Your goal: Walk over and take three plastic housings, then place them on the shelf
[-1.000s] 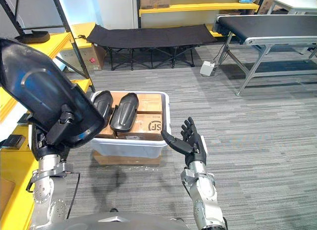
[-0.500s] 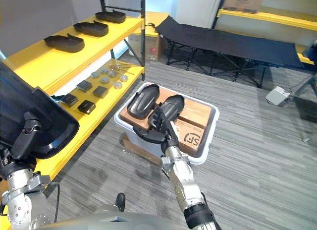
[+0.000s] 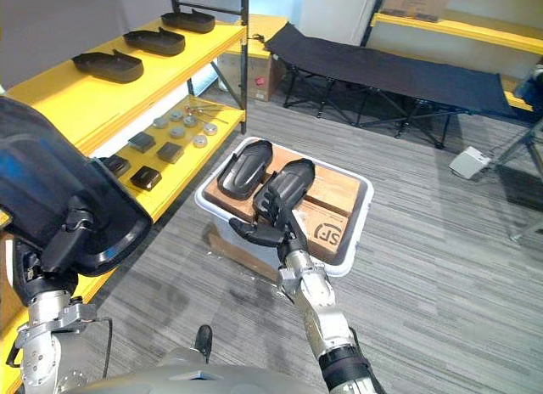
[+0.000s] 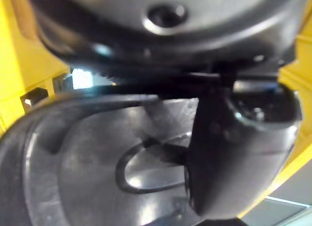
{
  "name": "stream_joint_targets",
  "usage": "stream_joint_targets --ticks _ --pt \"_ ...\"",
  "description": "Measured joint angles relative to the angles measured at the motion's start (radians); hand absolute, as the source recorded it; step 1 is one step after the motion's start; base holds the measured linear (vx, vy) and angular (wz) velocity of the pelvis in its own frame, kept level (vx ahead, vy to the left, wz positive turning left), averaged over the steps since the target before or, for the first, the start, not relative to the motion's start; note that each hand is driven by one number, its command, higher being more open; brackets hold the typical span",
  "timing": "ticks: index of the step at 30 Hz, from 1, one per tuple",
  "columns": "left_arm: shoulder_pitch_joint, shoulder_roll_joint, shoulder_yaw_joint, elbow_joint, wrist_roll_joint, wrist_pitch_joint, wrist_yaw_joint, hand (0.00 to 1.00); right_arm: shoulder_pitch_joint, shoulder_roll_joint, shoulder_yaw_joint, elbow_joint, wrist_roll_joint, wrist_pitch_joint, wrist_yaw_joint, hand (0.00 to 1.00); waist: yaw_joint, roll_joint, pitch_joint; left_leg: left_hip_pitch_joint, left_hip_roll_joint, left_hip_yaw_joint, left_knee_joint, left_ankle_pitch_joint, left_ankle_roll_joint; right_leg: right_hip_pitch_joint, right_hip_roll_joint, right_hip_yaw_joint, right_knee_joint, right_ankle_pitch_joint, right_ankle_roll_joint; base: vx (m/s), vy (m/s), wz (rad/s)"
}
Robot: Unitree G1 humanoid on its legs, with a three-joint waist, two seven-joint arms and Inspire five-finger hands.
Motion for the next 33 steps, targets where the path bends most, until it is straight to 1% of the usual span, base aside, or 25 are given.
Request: stream_joint_targets --ticks 1,2,3,4,5,6,7,8,9,10,12,13,14,15,16,17,19,21,24,28,30,31,33 --pt "-0.016 0.000 -0.015 0.009 0.000 0.002 -0.029 0.00 0.004 -0.024 0.002 0.000 -0.024 0.000 -0.002 1.00 0.004 0.011 0.014 -0.009 0.006 0.033 0.020 0.008 0.010 0.017 -0.007 -0.037 0.022 -0.010 0.001 0.00 0.051 1.45" --pt "-0.017 0.000 -0.020 0.009 -0.001 0.002 -0.037 0.00 0.003 -0.031 0.002 0.000 -0.042 0.000 -0.002 1.00 0.009 0.017 0.020 -0.010 0.001 0.024 0.017 0.015 0.007 0.019 -0.013 -0.046 0.035 -0.017 0.002 -0.01 0.099 0.99" --pt "-0.016 0.001 -0.019 0.009 -0.003 0.002 -0.048 0.00 0.002 -0.033 0.006 0.000 -0.075 -0.001 -0.002 1.00 0.020 0.024 0.031 -0.010 -0.017 -0.001 0.004 0.033 0.002 0.022 -0.027 -0.050 0.060 -0.040 -0.001 -0.03 0.097 0.71" --pt "-0.013 0.000 -0.014 0.009 -0.009 0.001 -0.049 0.00 0.000 -0.026 0.007 0.000 -0.088 -0.001 0.001 1.00 0.021 0.028 0.035 -0.007 -0.030 -0.019 -0.016 0.043 0.009 0.023 -0.040 -0.051 0.078 -0.061 0.009 -0.04 0.082 0.57" --pt "-0.013 0.000 -0.012 0.009 -0.009 0.001 -0.049 0.00 0.000 -0.024 0.008 0.000 -0.087 -0.001 0.001 1.00 0.022 0.029 0.035 -0.006 -0.032 -0.021 -0.019 0.044 0.011 0.023 -0.041 -0.052 0.080 -0.063 0.010 -0.06 0.062 0.35" --pt "-0.006 -0.001 -0.003 0.010 -0.010 0.001 -0.050 0.00 -0.003 -0.016 0.023 0.000 -0.084 -0.001 0.005 1.00 0.033 0.035 0.039 0.008 -0.046 -0.024 -0.041 0.052 0.012 0.023 -0.049 -0.054 0.095 -0.077 0.004 -0.08 0.055 0.17" --pt "-0.006 -0.001 0.004 0.009 -0.021 0.000 -0.057 0.00 -0.002 -0.015 0.026 -0.001 -0.082 -0.003 0.016 1.00 0.032 0.032 0.042 0.010 -0.052 -0.025 -0.042 0.048 0.007 0.022 -0.057 -0.052 0.113 -0.097 0.010 -0.08 0.053 0.21" --pt "-0.007 -0.001 0.003 0.009 -0.030 -0.001 -0.065 0.00 -0.001 -0.015 0.026 -0.001 -0.082 -0.004 0.022 1.00 0.030 0.030 0.044 0.009 -0.054 -0.025 -0.039 0.048 0.007 0.021 -0.062 -0.051 0.127 -0.109 0.009 -0.07 0.029 0.31" --pt "-0.007 -0.001 0.001 0.009 -0.034 -0.001 -0.078 0.00 -0.001 -0.015 0.026 -0.003 -0.082 -0.007 0.023 1.00 0.024 0.025 0.053 0.009 -0.061 -0.032 -0.032 0.048 0.007 0.016 -0.078 -0.047 0.170 -0.134 0.005 -0.05 0.012 0.27" --pt "-0.007 0.000 0.001 0.009 -0.034 -0.001 -0.087 0.00 -0.001 -0.014 0.025 -0.004 -0.082 -0.010 0.022 1.00 0.021 0.021 0.060 0.008 -0.064 -0.037 -0.029 0.048 0.008 0.009 -0.083 -0.037 0.191 -0.148 0.000 -0.06 0.003 0.33" --pt "-0.009 0.004 -0.005 0.011 -0.034 -0.001 -0.115 0.00 0.007 -0.014 0.025 -0.013 -0.086 -0.030 0.017 1.00 0.007 0.012 0.084 -0.001 -0.076 -0.070 -0.014 0.053 0.014 -0.007 -0.083 0.031 0.248 -0.198 -0.008 -0.06 -0.028 0.44" --pt "-0.009 0.005 -0.020 0.021 -0.034 -0.001 -0.139 0.00 0.033 -0.019 0.023 -0.034 -0.086 -0.032 0.012 1.00 -0.002 0.010 0.086 -0.002 -0.087 -0.091 -0.015 0.063 0.022 -0.018 -0.080 0.069 0.269 -0.221 -0.021 -0.06 -0.054 0.65" --pt "-0.009 0.010 -0.036 0.032 -0.034 -0.001 -0.158 0.00 0.054 -0.024 0.024 -0.048 -0.087 -0.041 0.012 1.00 -0.013 0.012 0.087 -0.005 -0.097 -0.113 -0.015 0.070 0.023 -0.021 -0.073 0.105 0.284 -0.243 -0.022 -0.06 -0.056 0.61" --pt "-0.009 0.011 -0.043 0.036 -0.034 -0.001 -0.166 0.00 0.059 -0.025 0.024 -0.052 -0.088 -0.043 0.012 1.00 -0.015 0.015 0.088 -0.009 -0.100 -0.125 -0.015 0.075 0.022 -0.025 -0.069 0.117 0.287 -0.251 -0.023 -0.06 -0.052 0.51" --pt "-0.010 0.017 -0.056 0.037 -0.034 -0.001 -0.175 0.00 0.059 -0.027 0.023 -0.053 -0.101 -0.044 0.012 1.00 -0.017 0.023 0.093 -0.019 -0.098 -0.136 -0.016 0.084 0.021 -0.035 -0.064 0.120 0.302 -0.261 -0.013 -0.08 -0.062 0.31" --pt "-0.009 0.020 -0.066 0.037 -0.034 -0.005 -0.179 0.00 0.059 -0.030 0.024 -0.053 -0.109 -0.044 0.016 1.00 -0.016 0.035 0.099 -0.029 -0.090 -0.146 -0.015 0.091 0.020 -0.041 -0.052 0.119 0.306 -0.262 -0.010 -0.09 -0.064 0.23" --pt "-0.004 0.024 -0.078 0.037 -0.044 -0.025 -0.186 0.00 0.062 -0.050 0.032 -0.054 -0.112 -0.044 0.024 1.00 -0.015 0.057 0.106 -0.046 -0.070 -0.156 -0.013 0.095 0.014 -0.055 -0.031 0.115 0.319 -0.270 -0.017 -0.12 -0.071 0.15" --pt "-0.003 0.027 -0.078 0.037 -0.058 -0.035 -0.188 0.00 0.077 -0.066 0.031 -0.062 -0.116 -0.044 0.025 1.00 -0.016 0.067 0.106 -0.057 -0.051 -0.144 -0.008 0.095 0.017 -0.057 -0.012 0.110 0.320 -0.275 -0.021 -0.08 -0.060 0.20" --pt "0.008 0.027 -0.076 0.037 -0.127 -0.050 -0.195 0.00 0.102 -0.083 0.021 -0.072 -0.117 -0.047 0.030 1.00 -0.015 0.065 0.107 -0.064 -0.027 -0.101 0.022 0.096 0.024 -0.053 -0.003 0.105 0.339 -0.292 -0.027 -0.04 -0.051 0.12" --pt "0.032 0.027 -0.076 0.043 -0.154 -0.050 -0.209 0.00 0.103 -0.091 -0.010 -0.072 -0.104 -0.065 0.043 1.00 -0.016 0.063 0.108 -0.063 -0.019 -0.093 0.053 0.087 0.034 -0.045 -0.007 0.106 0.361 -0.302 -0.028 0.00 -0.008 0.00" --pt "0.037 0.027 -0.076 0.056 -0.154 -0.050 -0.212 0.00 0.105 -0.091 -0.024 -0.072 -0.105 -0.072 0.048 1.00 -0.017 0.060 0.108 -0.063 -0.019 -0.073 0.074 0.072 0.034 -0.039 -0.018 0.102 0.374 -0.312 -0.026 0.01 0.017 0.06" --pt "0.037 0.027 -0.076 0.066 -0.154 -0.050 -0.212 0.00 0.106 -0.090 -0.030 -0.072 -0.105 -0.072 0.053 1.00 -0.017 0.059 0.108 -0.065 -0.021 -0.069 0.088 0.060 0.027 -0.034 -0.023 0.094 0.376 -0.315 -0.023 0.02 0.024 0.09" --pt "0.039 0.027 -0.076 0.070 -0.154 -0.050 -0.213 0.00 0.106 -0.089 -0.034 -0.072 -0.105 -0.073 0.063 1.00 -0.016 0.055 0.109 -0.069 -0.022 -0.052 0.101 0.051 0.029 -0.028 -0.031 0.082 0.377 -0.320 -0.021 0.03 0.034 0.14"
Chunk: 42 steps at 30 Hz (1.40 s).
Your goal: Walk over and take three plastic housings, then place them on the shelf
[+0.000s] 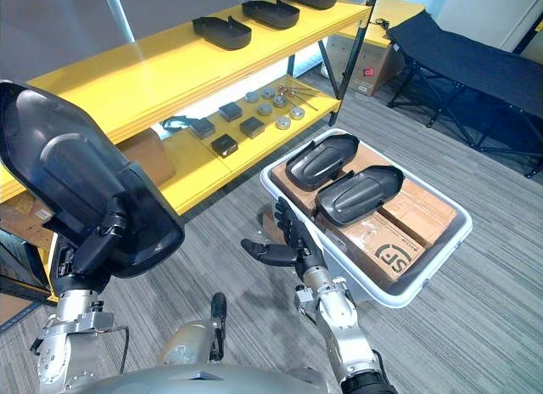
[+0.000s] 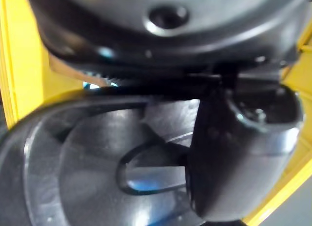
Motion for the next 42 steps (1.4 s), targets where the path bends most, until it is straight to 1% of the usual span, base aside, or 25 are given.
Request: stream_joint_targets --ticks 3,8,10,13,14,15,16,18,19,20,21,22,25,27,28,30,31,33,35,36,37,38,39,41,42 --pt "-0.002 0.000 0.006 -0.001 0.000 -0.001 -0.019 0.00 -0.005 0.015 0.000 0.000 -0.003 0.000 -0.001 1.00 0.005 -0.008 0.001 -0.026 -0.013 0.002 0.025 -0.014 -0.003 0.009 -0.016 -0.029 -0.015 0.000 0.005 0.08 0.068 0.27" --pt "-0.004 -0.004 0.066 -0.001 -0.007 0.000 -0.076 0.00 -0.013 0.084 0.007 -0.004 -0.016 0.000 -0.052 1.00 0.038 -0.075 0.002 -0.049 -0.077 0.002 0.114 -0.108 -0.001 0.061 -0.058 -0.060 -0.048 0.016 0.020 0.18 0.078 0.21" --pt "-0.016 -0.021 0.085 0.000 -0.020 0.002 -0.083 0.00 -0.012 0.077 0.006 -0.019 -0.046 0.000 -0.074 1.00 0.027 -0.072 -0.002 -0.054 -0.091 -0.030 0.161 -0.144 0.009 0.020 -0.097 0.014 0.096 0.081 -0.024 0.25 0.127 0.39" --pt "-0.025 -0.021 0.108 -0.006 -0.039 0.001 -0.071 0.00 -0.019 0.089 -0.005 -0.021 -0.048 -0.001 -0.081 1.00 0.026 -0.092 -0.013 0.004 -0.109 -0.040 0.123 -0.191 0.031 -0.113 -0.183 0.146 0.361 0.265 -0.019 0.25 0.131 0.03" --pt "-0.028 -0.021 0.111 -0.006 -0.040 0.001 -0.061 0.00 -0.021 0.094 -0.012 -0.021 -0.043 -0.003 -0.067 1.00 0.021 -0.090 -0.012 0.019 -0.111 -0.044 0.111 -0.196 0.035 -0.139 -0.185 0.167 0.403 0.223 -0.020 0.30 0.092 -0.03" --pt "-0.040 -0.023 0.111 -0.006 -0.041 0.001 -0.036 0.00 -0.024 0.095 -0.026 -0.021 -0.040 -0.010 -0.026 1.00 0.014 -0.078 -0.006 0.053 -0.105 -0.053 0.096 -0.206 0.039 -0.192 -0.165 0.188 0.440 0.134 -0.039 0.25 0.083 0.10" --pt "-0.059 -0.022 0.112 -0.007 -0.041 0.001 -0.018 0.00 -0.028 0.083 -0.032 -0.021 -0.028 -0.017 0.021 1.00 -0.001 -0.060 -0.002 0.084 -0.098 -0.072 0.080 -0.210 0.037 -0.233 -0.123 0.196 0.405 0.085 -0.086 0.18 0.067 0.20" --pt "-0.113 -0.014 0.109 -0.007 -0.041 0.003 -0.001 0.00 -0.037 0.059 -0.044 -0.032 0.013 -0.020 0.087 1.00 -0.025 -0.044 0.003 0.115 -0.096 -0.119 0.075 -0.218 0.035 -0.306 -0.062 0.242 0.308 0.063 -0.123 0.15 0.024 0.60" --pt "-0.144 -0.006 0.108 -0.005 -0.040 0.003 0.009 0.00 -0.049 0.046 -0.047 -0.033 0.033 -0.021 0.112 1.00 -0.036 -0.040 0.002 0.116 -0.094 -0.147 0.080 -0.223 0.034 -0.353 -0.033 0.293 0.259 0.068 -0.119 0.14 -0.032 0.91" --pt "-0.173 0.008 0.100 -0.002 -0.039 0.004 0.020 0.00 -0.060 0.028 -0.048 -0.034 0.050 -0.022 0.132 1.00 -0.043 -0.036 0.004 0.115 -0.089 -0.181 0.091 -0.229 0.027 -0.385 -0.002 0.346 0.189 0.084 -0.097 0.14 -0.095 1.12" --pt "-0.203 0.028 0.091 0.003 -0.039 0.004 0.029 0.00 -0.072 0.006 -0.049 -0.035 0.057 -0.024 0.151 1.00 -0.054 -0.030 0.008 0.119 -0.090 -0.226 0.102 -0.238 0.016 -0.400 0.033 0.409 0.083 0.115 -0.047 0.14 -0.155 1.32" --pt "-0.213 0.041 0.087 0.014 -0.039 0.004 0.032 0.00 -0.075 -0.017 -0.049 -0.041 0.077 -0.025 0.161 1.00 -0.053 -0.033 0.007 0.127 -0.098 -0.269 0.114 -0.253 0.003 -0.391 0.048 0.460 0.001 0.139 -0.035 0.17 -0.247 1.44" --pt "-0.184 0.060 0.090 0.022 -0.039 0.003 0.046 0.00 -0.085 -0.053 -0.076 -0.075 0.094 -0.027 0.180 1.00 -0.043 -0.083 -0.019 0.121 -0.139 -0.296 0.148 -0.294 0.000 -0.367 0.046 0.495 -0.047 0.140 -0.054 0.19 -0.304 1.09" --pt "-0.155 0.034 0.079 0.041 -0.034 0.005 0.058 0.00 -0.111 -0.091 -0.124 -0.076 0.142 -0.034 0.187 1.00 -0.056 -0.050 -0.027 0.053 -0.082 -0.200 0.357 -0.352 -0.006 -0.341 0.041 0.429 -0.050 0.155 -0.082 0.25 -0.290 1.25" --pt "-0.129 0.009 0.075 0.059 -0.029 0.006 0.070 0.00 -0.133 -0.123 -0.168 -0.062 0.168 -0.034 0.193 1.00 -0.051 0.010 -0.018 0.003 -0.013 -0.114 0.562 -0.395 -0.028 -0.288 0.069 0.383 -0.063 0.166 -0.091 0.15 -0.145 0.75" --pt "-0.109 0.000 0.078 0.085 -0.033 0.012 0.073 0.00 -0.137 -0.124 -0.195 -0.027 0.189 -0.035 0.196 1.00 -0.054 0.037 -0.019 -0.011 0.053 -0.034 0.644 -0.366 -0.034 -0.217 0.092 0.345 -0.103 0.173 -0.088 0.18 -0.131 0.77" --pt "-0.098 -0.005 0.081 0.093 -0.039 0.015 0.073 0.00 -0.136 -0.120 -0.198 -0.002 0.187 -0.034 0.198 1.00 -0.052 0.021 -0.014 -0.016 0.091 0.047 0.693 -0.331 -0.033 -0.149 0.095 0.325 -0.167 0.207 -0.087 0.29 -0.138 0.73" --pt "-0.092 -0.007 0.078 0.099 -0.041 0.015 0.069 0.00 -0.138 -0.094 -0.207 0.002 0.186 -0.042 0.203 1.00 -0.051 0.011 -0.015 -0.014 0.133 0.123 0.614 -0.384 -0.032 -0.085 0.097 0.300 -0.247 0.246 -0.089 0.34 -0.091 0.55" --pt "-0.093 -0.014 0.048 0.100 -0.037 0.009 0.065 0.00 -0.143 -0.067 -0.226 0.002 0.187 -0.057 0.195 1.00 -0.055 0.013 -0.017 -0.035 0.163 0.126 0.444 -0.369 -0.072 -0.065 0.097 0.285 -0.286 0.259 -0.071 0.29 0.010 0.36" --pt "-0.093 -0.023 0.018 0.100 -0.034 0.008 0.062 0.00 -0.144 -0.058 -0.228 0.002 0.187 -0.058 0.185 1.00 -0.056 0.024 -0.023 -0.044 0.177 0.122 0.327 -0.320 -0.116 -0.053 0.097 0.276 -0.299 0.275 -0.046 0.32 0.132 0.09" --pt "-0.095 -0.031 -0.022 0.100 -0.031 0.007 0.060 0.00 -0.144 -0.056 -0.227 0.004 0.187 -0.058 0.156 1.00 -0.056 0.037 -0.027 -0.023 0.175 0.111 0.193 -0.223 -0.136 -0.044 0.094 0.277 -0.301 0.280 -0.037 0.34 0.183 0.01" --pt "-0.095 -0.031 -0.041 0.100 -0.029 0.008 0.056 0.00 -0.144 -0.054 -0.229 0.006 0.187 -0.058 0.142 1.00 -0.056 0.044 -0.030 -0.005 0.169 0.108 0.133 -0.163 -0.132 -0.038 0.092 0.280 -0.300 0.282 -0.030 0.33 0.271 -0.21" --pt "-0.109 -0.017 -0.063 0.103 -0.022 0.009 0.045 0.00 -0.150 -0.024 -0.233 0.022 0.193 -0.059 0.118 1.00 -0.057 0.022 -0.029 0.036 0.138 0.123 0.098 -0.084 -0.092 -0.039 0.056 0.300 -0.284 0.283 -0.006 0.29 0.254 -0.31" --pt "-0.137 -0.004 -0.077 0.091 0.014 0.010 0.036 0.00 -0.148 0.016 -0.232 0.022 0.198 -0.079 0.079 1.00 -0.064 -0.040 -0.019 0.081 0.073 0.151 0.088 -0.134 -0.065 -0.041 -0.020 0.301 -0.266 0.305 0.029 0.28 0.255 -0.34" --pt "-0.141 0.002 -0.077 0.089 0.018 0.010 0.036 0.00 -0.149 0.030 -0.231 0.022 0.202 -0.085 0.069 1.00 -0.065 -0.053 -0.021 0.092 0.061 0.168 0.089 -0.145 -0.055 -0.041 -0.036 0.302 -0.264 0.309 0.034 0.20 0.203 -0.30"
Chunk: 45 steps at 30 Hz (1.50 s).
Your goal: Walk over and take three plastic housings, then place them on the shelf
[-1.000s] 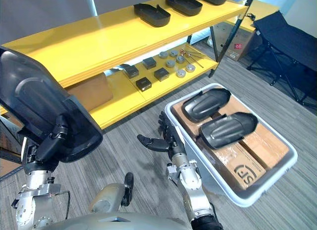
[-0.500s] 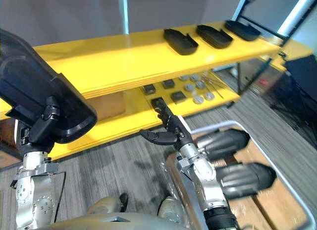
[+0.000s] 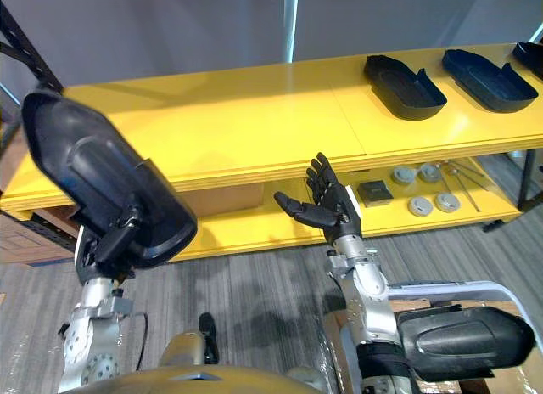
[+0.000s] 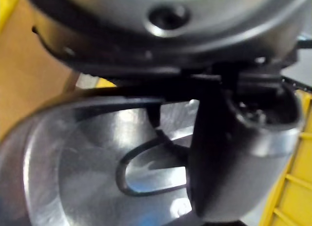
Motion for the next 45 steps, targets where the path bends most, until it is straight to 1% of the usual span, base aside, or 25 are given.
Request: stream_joint_targets --ticks 1,2,4,5,8,11,13,14,15,17,18,19,20,21,22,24,25,27,29,31,33,35,38,41,45 --pt "-0.001 0.006 0.000 -0.002 0.008 0.001 0.000 0.00 0.000 0.014 0.000 -0.004 0.007 -0.004 -0.008 1.00 -0.002 -0.008 -0.002 0.010 -0.011 0.011 0.000 -0.011 0.010 0.000 -0.014 -0.002 0.001 0.009 0.010 0.18 0.190 -0.44" --pt "-0.001 0.013 0.007 -0.018 0.030 0.011 -0.003 0.00 0.013 0.042 0.001 -0.028 0.025 -0.020 -0.027 1.00 -0.008 -0.010 -0.001 0.037 -0.030 0.032 0.000 -0.033 0.024 0.000 -0.040 -0.010 0.013 0.032 0.006 0.12 0.145 -0.39" --pt "-0.002 0.025 0.016 -0.055 0.042 0.025 -0.030 0.00 0.043 0.074 0.001 -0.059 0.023 -0.036 -0.051 1.00 -0.020 -0.009 -0.001 0.059 -0.042 0.045 -0.003 -0.056 0.027 -0.006 -0.058 -0.031 0.045 0.044 -0.008 0.10 0.160 -0.34" --pt "-0.004 0.044 0.018 -0.091 0.050 0.028 -0.059 0.00 0.074 0.093 0.002 -0.081 0.019 -0.042 -0.064 1.00 -0.019 -0.011 -0.002 0.081 -0.046 0.063 -0.020 -0.060 0.028 -0.022 -0.072 -0.035 0.078 0.047 -0.013 0.06 0.121 -0.29" --pt "-0.020 0.081 0.018 -0.133 0.050 0.032 -0.092 0.00 0.098 0.095 0.002 -0.099 -0.016 -0.053 -0.072 1.00 -0.019 -0.011 -0.002 0.092 -0.047 0.082 -0.037 -0.059 0.027 -0.046 -0.078 -0.033 0.104 0.049 -0.015 -0.01 0.039 -0.28" --pt "-0.073 0.115 0.017 -0.158 0.059 0.032 -0.108 0.00 0.095 0.080 -0.001 -0.138 -0.021 -0.080 -0.070 1.00 -0.023 -0.010 -0.002 0.093 -0.050 0.110 -0.075 -0.035 0.018 -0.084 -0.076 -0.024 0.102 0.049 -0.015 -0.09 -0.002 -0.28" --pt "-0.115 0.123 0.017 -0.159 0.059 0.041 -0.109 0.00 0.093 0.041 -0.018 -0.215 -0.046 -0.091 -0.058 1.00 -0.047 -0.009 -0.002 0.093 -0.048 0.115 -0.099 -0.018 0.014 -0.082 -0.064 -0.025 0.077 0.049 -0.015 -0.08 -0.041 -0.08" --pt "-0.123 0.125 0.017 -0.159 0.059 0.042 -0.109 0.00 0.092 0.029 -0.026 -0.236 -0.046 -0.094 -0.048 1.00 -0.048 -0.009 -0.002 0.093 -0.045 0.118 -0.104 -0.015 0.012 -0.082 -0.059 -0.025 0.067 0.050 -0.016 -0.08 -0.051 -0.12" --pt "-0.137 0.127 0.017 -0.159 0.059 0.043 -0.106 0.00 0.087 0.005 -0.037 -0.270 -0.045 -0.110 -0.035 1.00 -0.049 -0.009 -0.002 0.089 -0.037 0.124 -0.105 -0.012 0.007 -0.078 -0.047 -0.025 0.043 0.049 -0.016 -0.07 -0.077 -0.21" --pt "-0.142 0.126 0.018 -0.159 0.059 0.043 -0.081 0.00 0.061 -0.026 -0.048 -0.295 -0.044 -0.116 -0.010 1.00 -0.055 -0.007 -0.002 0.082 -0.012 0.135 -0.085 -0.023 -0.007 -0.066 -0.023 -0.027 0.007 0.048 -0.017 -0.08 -0.088 -0.23" --pt "-0.142 0.124 0.017 -0.159 0.058 0.043 -0.064 0.00 0.041 -0.046 -0.048 -0.299 -0.040 -0.118 0.003 1.00 -0.063 0.002 -0.002 0.044 0.029 0.133 -0.004 -0.055 -0.015 -0.063 0.002 -0.034 -0.011 0.041 -0.028 -0.13 -0.143 -0.28" --pt "-0.143 0.120 0.017 -0.158 0.059 0.043 -0.048 0.00 0.021 -0.062 -0.047 -0.299 -0.036 -0.116 0.012 1.00 -0.061 0.017 0.004 0.004 0.086 0.130 0.104 -0.090 -0.022 -0.061 0.032 -0.049 -0.028 0.024 -0.035 -0.11 -0.132 -0.32" --pt "-0.143 0.117 0.016 -0.154 0.061 0.043 -0.040 0.00 0.015 -0.069 -0.047 -0.299 -0.036 -0.113 0.016 1.00 -0.058 0.026 0.008 -0.013 0.113 0.128 0.153 -0.107 -0.026 -0.055 0.046 -0.050 -0.038 0.015 -0.029 -0.13 -0.162 -0.29" --pt "-0.143 0.107 0.010 -0.140 0.065 0.049 -0.029 0.00 0.013 -0.085 -0.048 -0.298 -0.036 -0.105 0.020 1.00 -0.061 0.055 0.018 -0.034 0.152 0.102 0.223 -0.122 -0.024 -0.034 0.076 -0.049 -0.053 0.014 -0.025 -0.09 -0.092 -0.14" --pt "-0.141 0.101 0.008 -0.122 0.065 0.065 -0.025 0.00 0.021 -0.086 -0.049 -0.292 -0.035 -0.096 0.020 1.00 -0.070 0.073 0.010 -0.037 0.162 0.067 0.233 -0.121 -0.025 -0.023 0.090 -0.046 -0.063 0.013 -0.026 -0.09 -0.096 -0.06" --pt "-0.141 0.097 0.008 -0.110 0.066 0.076 -0.019 0.00 0.022 -0.083 -0.049 -0.289 -0.036 -0.086 0.021 1.00 -0.074 0.086 0.002 -0.023 0.161 0.056 0.202 -0.110 -0.044 -0.022 0.098 -0.032 -0.079 0.012 -0.030 -0.03 -0.026 -0.14" --pt "-0.143 0.097 0.008 -0.110 0.070 0.088 -0.018 0.00 0.022 -0.078 -0.044 -0.279 -0.038 -0.086 0.019 1.00 -0.074 0.089 -0.002 0.000 0.149 0.059 0.153 -0.088 -0.057 -0.027 0.101 -0.021 -0.087 0.018 -0.034 -0.03 -0.033 -0.22" --pt "-0.150 0.098 0.006 -0.104 0.070 0.092 -0.018 0.00 0.021 -0.071 -0.040 -0.267 -0.038 -0.086 0.017 1.00 -0.073 0.085 -0.004 0.031 0.131 0.079 0.088 -0.056 -0.058 -0.036 0.097 -0.005 -0.094 0.023 -0.038 -0.02 -0.035 -0.25" --pt "-0.151 0.107 0.006 -0.103 0.070 0.111 -0.008 0.00 0.022 -0.071 -0.007 -0.257 -0.048 -0.078 -0.010 1.00 -0.072 0.082 -0.005 0.093 0.103 0.118 -0.012 -0.013 -0.067 -0.037 0.089 0.021 -0.095 0.039 -0.031 0.02 -0.021 -0.35" --pt "-0.159 0.119 0.005 -0.103 0.071 0.122 -0.010 0.00 0.029 -0.062 0.001 -0.257 -0.045 -0.077 -0.012 1.00 -0.075 0.081 -0.007 0.115 0.091 0.134 -0.054 0.004 -0.067 -0.043 0.085 0.030 -0.094 0.041 -0.031 0.02 0.001 -0.22" --pt "-0.197 0.142 0.006 -0.104 0.071 0.153 -0.012 0.00 0.068 -0.019 -0.002 -0.258 -0.036 -0.073 -0.016 1.00 -0.079 0.070 -0.014 0.145 0.070 0.150 -0.126 0.036 -0.070 -0.054 0.082 0.040 -0.093 0.045 -0.031 0.02 0.013 -0.15" --pt "-0.213 0.159 0.007 -0.104 0.071 0.163 -0.009 0.00 0.104 0.010 0.005 -0.258 -0.037 -0.054 -0.017 1.00 -0.085 0.058 -0.021 0.169 0.058 0.167 -0.169 0.052 -0.073 -0.060 0.080 0.053 -0.092 0.045 -0.031 0.03 0.015 -0.20" --pt "-0.250 0.198 0.024 -0.103 0.070 0.187 0.004 0.00 0.167 0.041 0.039 -0.258 -0.049 -0.025 -0.012 1.00 -0.103 0.039 -0.031 0.186 0.046 0.191 -0.196 0.057 -0.074 -0.073 0.075 0.073 -0.091 0.048 -0.026 0.04 0.026 -0.23" --pt "-0.357 0.232 0.031 -0.052 0.069 0.209 0.046 0.00 0.194 0.044 0.054 -0.258 -0.058 -0.011 -0.011 1.00 -0.108 0.037 -0.031 0.198 0.034 0.204 -0.209 0.057 -0.073 -0.076 0.067 0.086 -0.093 0.051 -0.021 0.01 0.038 -0.12" --pt "-0.505 0.315 0.077 0.057 0.066 0.234 0.128 0.00 0.194 0.030 0.087 -0.258 -0.059 -0.010 -0.004 1.00 -0.122 0.038 -0.032 0.198 0.034 0.219 -0.217 0.058 -0.073 -0.092 0.070 0.100 -0.095 0.057 -0.022 -0.01 0.014 -0.12"
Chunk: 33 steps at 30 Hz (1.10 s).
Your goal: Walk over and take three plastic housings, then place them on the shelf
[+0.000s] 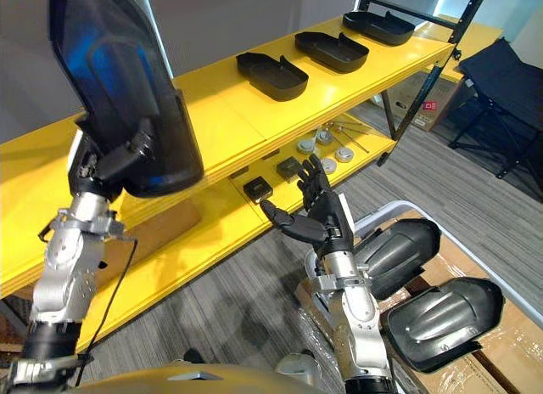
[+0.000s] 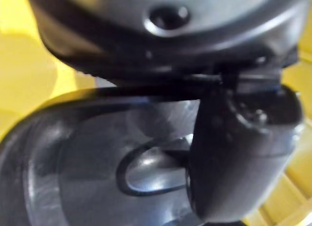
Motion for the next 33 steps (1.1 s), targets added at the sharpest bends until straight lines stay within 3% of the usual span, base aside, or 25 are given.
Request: stream_joint_targets --ticks 7,13,20,25,33 --pt "-0.261 0.207 0.054 0.313 -0.019 0.076 0.085 0.00 0.014 -0.034 0.050 0.000 0.000 0.011 -0.003 1.00 -0.012 0.000 0.000 0.000 -0.003 0.047 -0.007 0.003 0.002 -0.032 0.003 0.042 -0.019 0.028 -0.002 0.00 0.022 -0.18" --pt "-0.422 0.283 0.054 0.510 -0.058 0.154 0.108 0.00 0.033 -0.034 0.108 0.000 0.000 0.017 0.001 1.00 -0.031 -0.005 0.002 -0.005 -0.002 0.059 -0.006 0.001 0.005 -0.046 0.003 0.048 -0.018 0.032 -0.001 -0.01 0.015 -0.07" --pt "-0.527 0.294 -0.013 0.597 -0.134 0.259 0.111 0.00 0.039 -0.028 0.143 0.000 0.000 0.017 -0.025 1.00 -0.041 -0.031 0.025 -0.061 0.004 0.062 0.015 0.000 0.009 -0.099 0.003 0.055 -0.018 0.044 -0.003 -0.01 0.009 -0.02" --pt "-0.548 0.288 -0.084 0.645 -0.213 0.354 0.150 0.00 0.019 -0.019 0.182 -0.010 -0.001 0.017 -0.075 1.00 -0.066 -0.041 0.090 -0.097 0.007 0.057 0.034 -0.001 0.016 -0.118 0.003 0.056 -0.017 0.056 -0.006 0.00 0.004 0.02" --pt "-0.628 0.284 -0.085 0.674 -0.266 0.373 0.222 0.00 0.014 -0.013 0.185 -0.060 -0.020 0.020 -0.127 1.00 -0.062 -0.045 0.170 -0.114 0.019 0.053 0.080 -0.022 0.022 -0.121 0.001 0.060 -0.009 0.056 -0.006 -0.01 0.003 -0.01"
